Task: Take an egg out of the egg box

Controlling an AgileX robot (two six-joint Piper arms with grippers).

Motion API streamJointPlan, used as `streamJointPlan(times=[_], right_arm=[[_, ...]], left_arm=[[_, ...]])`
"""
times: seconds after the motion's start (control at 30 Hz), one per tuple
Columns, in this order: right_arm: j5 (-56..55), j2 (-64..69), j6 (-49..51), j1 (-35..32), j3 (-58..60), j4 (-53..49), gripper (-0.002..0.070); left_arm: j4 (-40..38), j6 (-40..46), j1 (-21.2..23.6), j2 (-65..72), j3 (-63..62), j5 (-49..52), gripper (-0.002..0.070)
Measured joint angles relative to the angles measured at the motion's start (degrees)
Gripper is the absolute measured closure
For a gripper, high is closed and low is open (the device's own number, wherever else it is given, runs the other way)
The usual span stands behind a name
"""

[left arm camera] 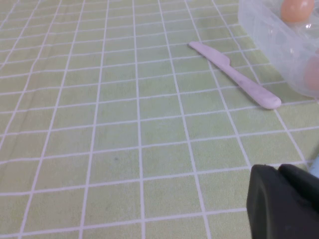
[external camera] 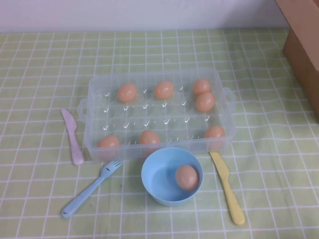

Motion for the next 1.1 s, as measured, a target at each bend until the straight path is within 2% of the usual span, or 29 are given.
streamJointPlan(times=[0.87,1.0,1.1], right_arm=[[0.00,0.00,0.00,0.00,0.00,0.57,0.0694],[-0.21,0.00,0.00,0.00,0.00,8.92,0.0694],[-0.42,0.00,0.00,0.00,0.00,24.00,0.0694]], left_arm=[[0.00,0.00,0.00,0.00,0.00,0.00,0.0679],[0.00,0.00,0.00,0.00,0.00,0.00,0.0679],[0.00,0.00,0.00,0.00,0.00,0.00,0.0679]])
